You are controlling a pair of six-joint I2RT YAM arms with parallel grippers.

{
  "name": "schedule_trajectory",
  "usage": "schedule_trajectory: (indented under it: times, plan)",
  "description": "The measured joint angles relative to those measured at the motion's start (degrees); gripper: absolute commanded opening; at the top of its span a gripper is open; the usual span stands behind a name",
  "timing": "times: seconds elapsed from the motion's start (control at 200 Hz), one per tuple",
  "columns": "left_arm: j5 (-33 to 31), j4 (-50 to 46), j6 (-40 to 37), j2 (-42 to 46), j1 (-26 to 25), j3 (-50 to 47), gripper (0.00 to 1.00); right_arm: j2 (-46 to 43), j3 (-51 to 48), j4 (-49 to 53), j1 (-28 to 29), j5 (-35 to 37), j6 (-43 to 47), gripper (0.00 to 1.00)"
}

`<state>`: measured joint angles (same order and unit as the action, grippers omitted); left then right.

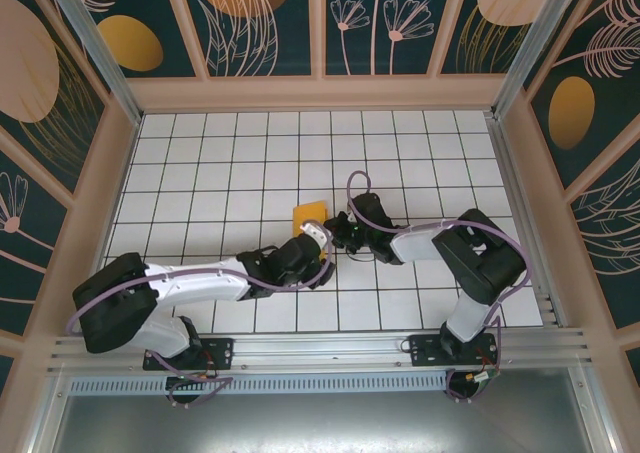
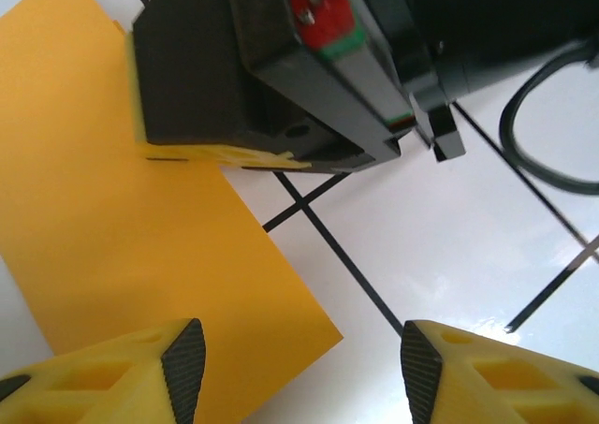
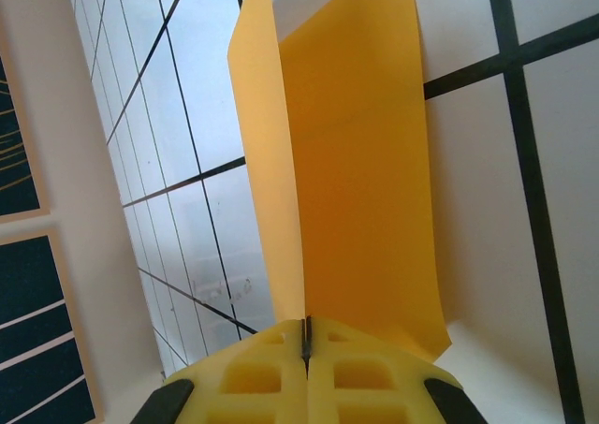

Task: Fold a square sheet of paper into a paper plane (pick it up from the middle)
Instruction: Third fold the triangle at the center of the table.

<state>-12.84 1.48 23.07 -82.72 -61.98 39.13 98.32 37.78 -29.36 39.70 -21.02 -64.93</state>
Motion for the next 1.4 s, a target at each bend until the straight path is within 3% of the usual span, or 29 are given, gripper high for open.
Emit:
schedule_trajectory:
  times: [0.2, 0.315, 0.816, 1.146, 1.331, 1.401]
  plan:
    - [-5.1, -0.6, -1.1, -2.3, -1.4, 0.3, 0.59, 0.0, 0.1, 0.0, -0.2, 0.0, 0.0, 0.07]
    - [-6.6, -0.8, -1.6, -2.3, -1.5, 0.3, 0.52, 0.0, 0.1, 0.0, -0.4, 0.0, 0.0, 0.07]
    - [-7.2, -0.9, -2.2, -1.4, -1.5, 0.3, 0.00, 0.0, 0.1, 0.4, -0.7, 0.0, 0.1, 0.08]
    - [-5.4, -0.9, -2.6, 1.0, -1.4, 0.3, 0.00, -0.4, 0.2, 3.1, -1.0, -0.5, 1.6, 0.18]
    - [1.3, 0.0, -2.8, 1.4, -0.6, 0.3, 0.00, -6.2, 0.2, 10.6, -2.9, 1.4, 5.6, 0.38]
    - [3.7, 0.3, -2.7, 1.4, 0.1, 0.3, 0.00, -9.8, 0.4, 13.8, -3.7, 2.8, 7.4, 0.40]
